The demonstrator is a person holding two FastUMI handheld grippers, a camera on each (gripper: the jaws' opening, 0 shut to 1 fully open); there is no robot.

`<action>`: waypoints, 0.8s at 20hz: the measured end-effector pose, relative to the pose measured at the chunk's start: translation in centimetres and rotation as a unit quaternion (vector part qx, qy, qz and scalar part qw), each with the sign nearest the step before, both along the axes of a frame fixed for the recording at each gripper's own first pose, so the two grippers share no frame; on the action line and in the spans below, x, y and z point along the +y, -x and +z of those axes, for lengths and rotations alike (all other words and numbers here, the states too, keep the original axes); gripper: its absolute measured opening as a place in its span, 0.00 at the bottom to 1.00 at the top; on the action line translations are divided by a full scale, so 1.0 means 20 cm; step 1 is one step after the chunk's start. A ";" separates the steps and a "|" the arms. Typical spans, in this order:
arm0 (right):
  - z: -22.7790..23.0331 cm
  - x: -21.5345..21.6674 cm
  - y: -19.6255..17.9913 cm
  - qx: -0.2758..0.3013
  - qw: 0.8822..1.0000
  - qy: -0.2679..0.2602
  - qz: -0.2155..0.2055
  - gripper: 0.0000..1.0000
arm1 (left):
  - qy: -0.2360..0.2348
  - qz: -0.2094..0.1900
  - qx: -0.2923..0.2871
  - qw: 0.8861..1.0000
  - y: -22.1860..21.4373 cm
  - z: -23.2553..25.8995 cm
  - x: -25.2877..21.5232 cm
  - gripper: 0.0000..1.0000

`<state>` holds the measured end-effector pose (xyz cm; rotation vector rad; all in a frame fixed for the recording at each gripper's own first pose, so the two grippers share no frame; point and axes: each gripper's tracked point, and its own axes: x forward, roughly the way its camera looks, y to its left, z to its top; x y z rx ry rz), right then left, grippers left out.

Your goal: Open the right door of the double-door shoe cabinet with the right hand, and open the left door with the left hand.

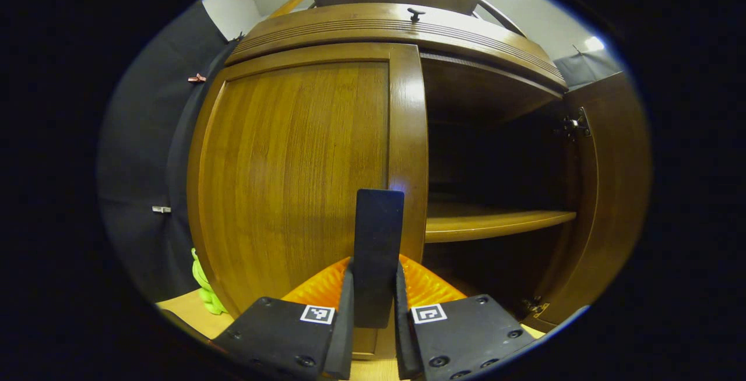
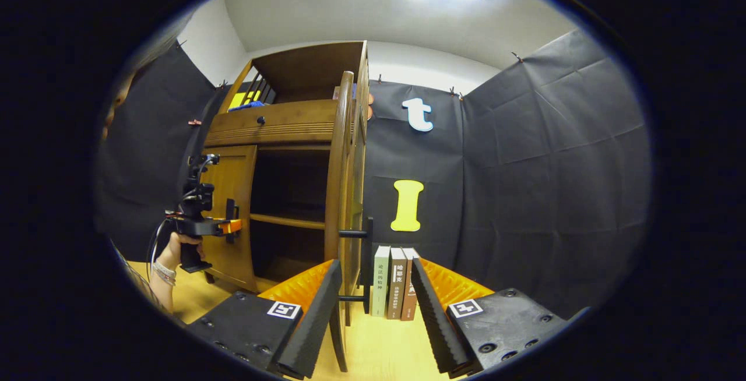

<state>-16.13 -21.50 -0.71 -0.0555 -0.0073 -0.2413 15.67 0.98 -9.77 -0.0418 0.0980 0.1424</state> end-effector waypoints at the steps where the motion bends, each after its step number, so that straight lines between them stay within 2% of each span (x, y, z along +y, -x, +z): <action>1: -0.01 0.00 0.01 0.002 1.000 0.000 -0.002 0.77 | 0.006 -0.001 0.003 1.000 0.01 0.01 0.00 0.33; 6: -0.01 0.05 0.06 0.015 1.000 -0.001 -0.008 0.82 | 0.017 -0.028 0.016 0.999 0.10 0.02 0.00 0.31; 11: 0.04 0.19 0.07 0.004 1.000 0.028 0.009 0.82 | 0.019 -0.039 0.015 0.999 0.22 0.03 0.01 0.31; 16: -0.04 0.32 0.03 0.029 0.997 0.061 0.033 0.82 | 0.026 -0.052 0.008 0.998 0.35 0.05 0.03 0.31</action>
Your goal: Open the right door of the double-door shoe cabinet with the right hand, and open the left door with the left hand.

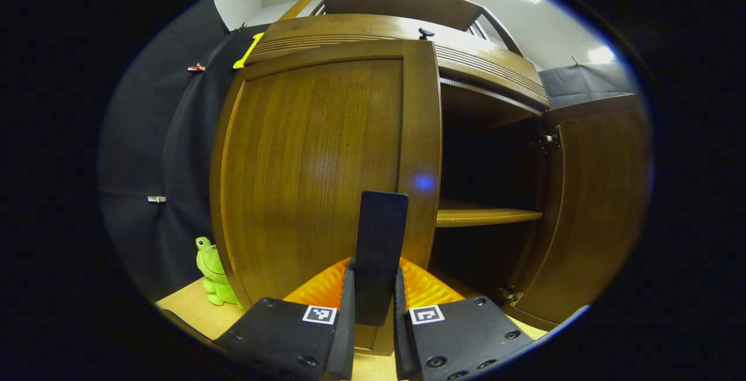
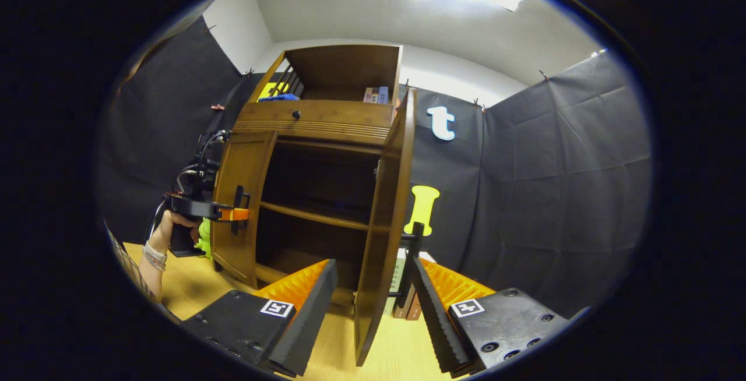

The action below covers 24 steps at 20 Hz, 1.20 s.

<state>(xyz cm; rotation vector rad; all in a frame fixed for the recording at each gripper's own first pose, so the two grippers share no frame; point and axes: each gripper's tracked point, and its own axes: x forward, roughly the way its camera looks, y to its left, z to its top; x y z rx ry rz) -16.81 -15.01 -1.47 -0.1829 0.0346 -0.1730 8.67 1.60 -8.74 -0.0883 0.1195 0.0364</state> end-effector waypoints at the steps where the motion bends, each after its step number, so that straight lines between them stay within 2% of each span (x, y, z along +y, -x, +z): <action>1: -0.01 0.04 -0.02 0.007 1.000 0.000 0.006 0.82 | 0.000 -0.003 -0.001 1.000 0.03 0.00 0.01 0.31; 7: -0.07 0.23 -0.10 0.025 0.998 -0.012 0.050 0.83 | 0.015 -0.023 -0.001 1.000 0.20 0.02 0.06 0.31; 14: -0.07 0.51 -0.20 0.015 0.992 -0.017 0.121 0.87 | 0.016 -0.019 -0.004 1.000 0.42 0.04 0.19 0.31; 15: -0.07 0.55 -0.22 0.013 0.991 -0.016 0.130 0.91 | 0.016 -0.018 -0.004 1.000 0.44 0.05 0.21 0.31; 16: -0.07 0.58 -0.22 0.012 0.991 -0.016 0.135 0.95 | 0.017 -0.017 -0.004 1.000 0.47 0.05 0.23 0.31; 20: -0.10 0.66 -0.25 0.012 0.989 -0.016 0.144 0.99 | 0.016 -0.011 -0.002 1.000 0.56 0.06 0.31 0.29; 24: -0.12 0.76 -0.31 0.012 0.987 -0.032 0.158 0.97 | 0.013 0.005 -0.002 1.000 0.65 0.07 0.41 0.28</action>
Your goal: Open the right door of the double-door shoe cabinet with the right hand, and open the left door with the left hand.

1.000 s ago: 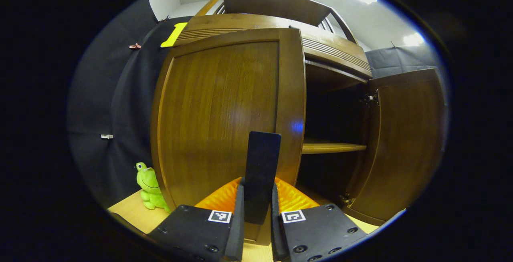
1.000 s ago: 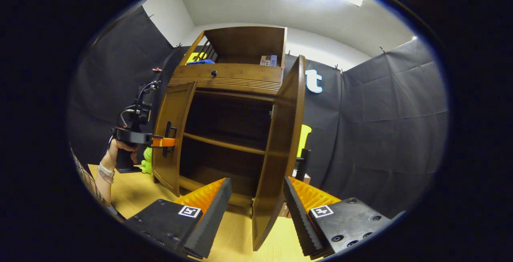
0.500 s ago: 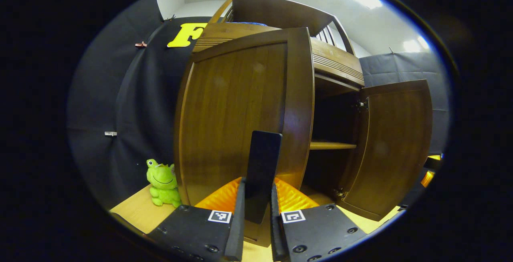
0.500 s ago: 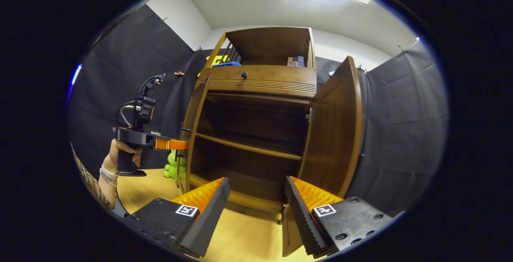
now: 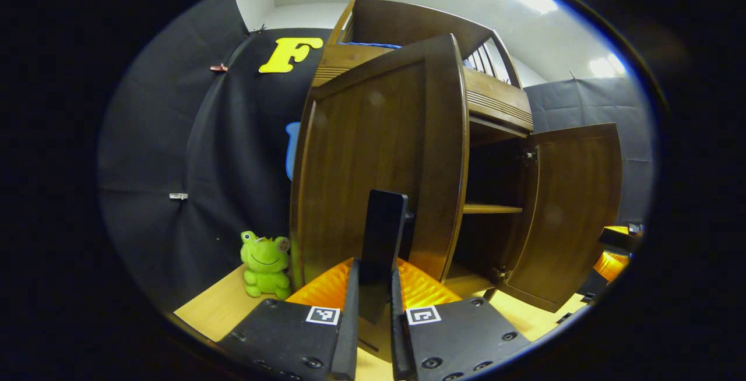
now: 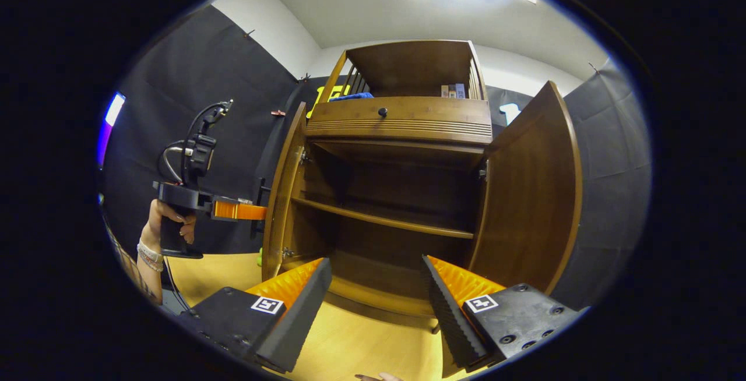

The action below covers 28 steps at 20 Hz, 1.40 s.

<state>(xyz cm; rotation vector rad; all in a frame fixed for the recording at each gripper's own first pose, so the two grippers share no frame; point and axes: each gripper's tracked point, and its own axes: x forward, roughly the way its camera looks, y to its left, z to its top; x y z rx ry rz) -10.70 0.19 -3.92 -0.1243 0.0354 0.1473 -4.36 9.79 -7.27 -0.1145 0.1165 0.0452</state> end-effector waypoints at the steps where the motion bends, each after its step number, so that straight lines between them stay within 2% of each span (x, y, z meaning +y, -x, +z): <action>1: 0.00 0.03 -0.01 0.001 1.000 -0.001 0.006 0.97 | 0.000 0.003 0.000 1.000 0.02 0.00 0.03 0.27; 9: -0.04 0.25 -0.06 0.004 0.999 -0.002 0.050 0.98 | -0.011 0.031 0.001 0.999 0.14 0.00 0.22 0.21; 12: -0.06 0.31 -0.08 0.012 0.998 -0.006 0.059 0.97 | -0.012 0.052 0.002 0.999 0.18 0.01 0.31 0.19; 16: -0.07 0.39 -0.09 0.021 0.997 -0.016 0.076 0.98 | -0.017 0.070 0.012 0.997 0.23 -0.03 0.37 0.12; 18: -0.08 0.41 -0.09 0.022 0.996 -0.018 0.080 0.97 | -0.022 0.080 0.018 0.996 0.25 -0.03 0.41 0.13; 21: -0.07 0.45 -0.09 0.020 0.995 -0.023 0.092 0.97 | -0.031 0.107 0.015 0.994 0.31 -0.01 0.47 0.13; 25: -0.08 0.43 -0.11 0.015 0.996 -0.022 0.085 0.96 | -0.046 0.156 -0.003 0.987 0.47 0.07 0.53 0.12; 28: -0.08 0.40 -0.13 0.016 0.997 -0.024 0.072 0.98 | -0.031 0.119 -0.024 0.992 0.53 0.13 0.36 0.12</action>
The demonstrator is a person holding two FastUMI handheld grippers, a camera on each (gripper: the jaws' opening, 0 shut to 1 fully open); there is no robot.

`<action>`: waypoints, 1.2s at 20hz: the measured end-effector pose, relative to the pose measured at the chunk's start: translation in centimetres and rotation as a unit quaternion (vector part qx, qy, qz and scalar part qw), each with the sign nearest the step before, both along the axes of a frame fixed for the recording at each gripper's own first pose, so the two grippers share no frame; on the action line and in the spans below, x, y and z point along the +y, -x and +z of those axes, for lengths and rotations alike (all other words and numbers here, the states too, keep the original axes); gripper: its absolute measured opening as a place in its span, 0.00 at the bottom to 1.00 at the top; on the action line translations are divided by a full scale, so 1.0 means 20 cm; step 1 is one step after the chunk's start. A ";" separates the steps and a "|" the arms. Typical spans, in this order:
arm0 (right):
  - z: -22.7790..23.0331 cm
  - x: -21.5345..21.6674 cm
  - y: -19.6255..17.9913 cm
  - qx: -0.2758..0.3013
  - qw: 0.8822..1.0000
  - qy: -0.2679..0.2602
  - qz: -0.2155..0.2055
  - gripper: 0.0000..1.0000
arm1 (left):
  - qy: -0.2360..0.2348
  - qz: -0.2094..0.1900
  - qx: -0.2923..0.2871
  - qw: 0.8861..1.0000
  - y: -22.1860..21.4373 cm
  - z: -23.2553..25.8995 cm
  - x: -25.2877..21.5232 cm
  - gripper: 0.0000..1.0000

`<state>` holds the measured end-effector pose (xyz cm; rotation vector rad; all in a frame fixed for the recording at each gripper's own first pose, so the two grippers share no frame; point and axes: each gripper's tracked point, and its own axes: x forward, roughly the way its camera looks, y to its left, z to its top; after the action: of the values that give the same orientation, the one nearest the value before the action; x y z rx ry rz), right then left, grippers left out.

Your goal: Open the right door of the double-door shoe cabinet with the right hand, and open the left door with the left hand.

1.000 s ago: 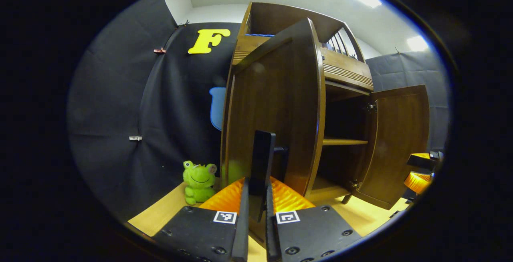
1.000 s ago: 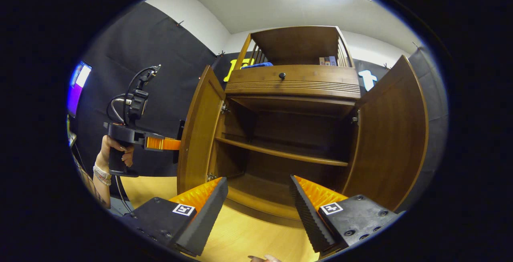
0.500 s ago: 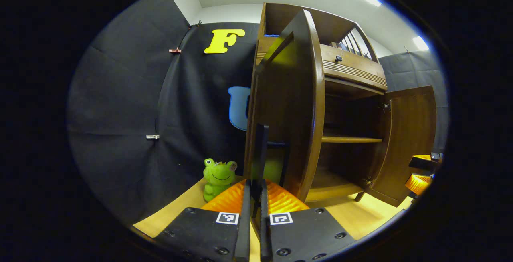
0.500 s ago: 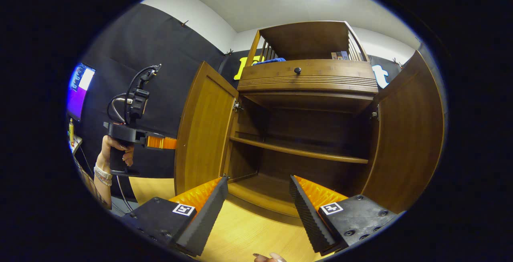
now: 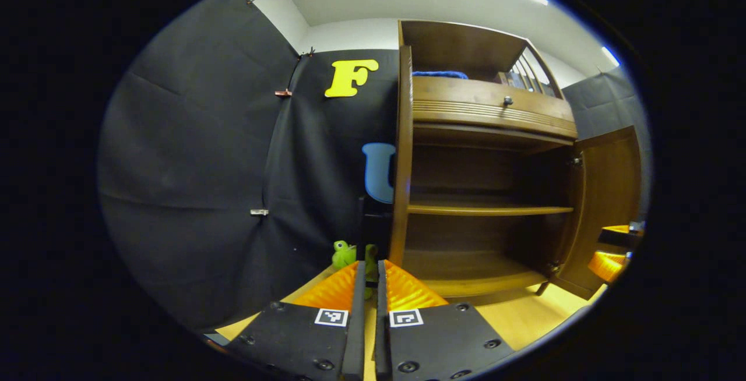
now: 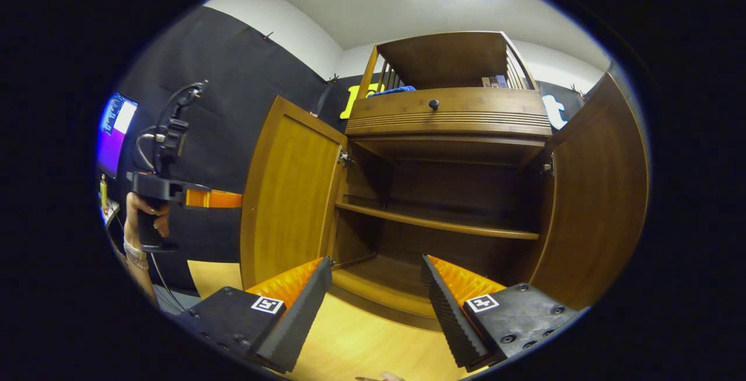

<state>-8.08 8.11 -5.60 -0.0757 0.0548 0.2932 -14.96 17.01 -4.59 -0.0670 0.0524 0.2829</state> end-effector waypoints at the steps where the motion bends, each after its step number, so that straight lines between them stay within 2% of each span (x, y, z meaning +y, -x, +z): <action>1: 0.00 -0.01 -0.01 0.001 1.000 -0.002 -0.005 0.98 | 0.002 -0.017 -0.010 1.000 0.02 0.03 -0.06 0.12; 3: 0.00 -0.06 -0.03 -0.003 1.000 -0.002 -0.024 0.98 | -0.007 -0.039 -0.033 0.999 0.03 0.09 -0.15 0.13; 6: 0.02 -0.15 -0.04 -0.013 0.998 0.007 -0.062 0.95 | -0.018 -0.082 -0.027 0.996 -0.01 0.06 -0.32 0.42; 9: 0.07 -0.25 -0.04 -0.032 0.994 0.008 -0.100 0.97 | -0.026 -0.098 -0.033 0.994 -0.08 0.05 -0.42 0.70; 12: 0.12 -0.31 -0.01 -0.044 0.992 0.005 -0.117 0.99 | -0.024 -0.108 -0.037 0.993 -0.16 0.06 -0.50 0.89; 13: 0.12 -0.32 -0.01 -0.045 0.992 0.006 -0.120 0.97 | -0.029 -0.108 -0.040 0.993 -0.17 0.06 -0.52 0.94; 14: 0.13 -0.35 0.00 -0.046 0.991 0.009 -0.126 0.95 | -0.037 -0.106 -0.042 0.993 -0.19 0.07 -0.53 0.94; 16: 0.13 -0.38 0.01 -0.047 0.990 0.012 -0.134 0.97 | -0.049 -0.104 -0.045 0.992 -0.23 0.07 -0.56 0.94; 20: 0.15 -0.43 0.03 -0.051 0.988 0.016 -0.142 0.97 | -0.052 -0.132 -0.038 0.989 -0.28 0.04 -0.66 0.94; 24: 0.16 -0.45 0.02 -0.053 0.989 0.016 -0.140 0.95 | -0.057 -0.121 -0.038 0.990 -0.32 0.04 -0.65 0.94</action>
<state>-8.51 -0.86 -2.37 -0.1149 -0.0363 0.0068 -8.56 4.08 -3.76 0.0432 -0.0316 0.0407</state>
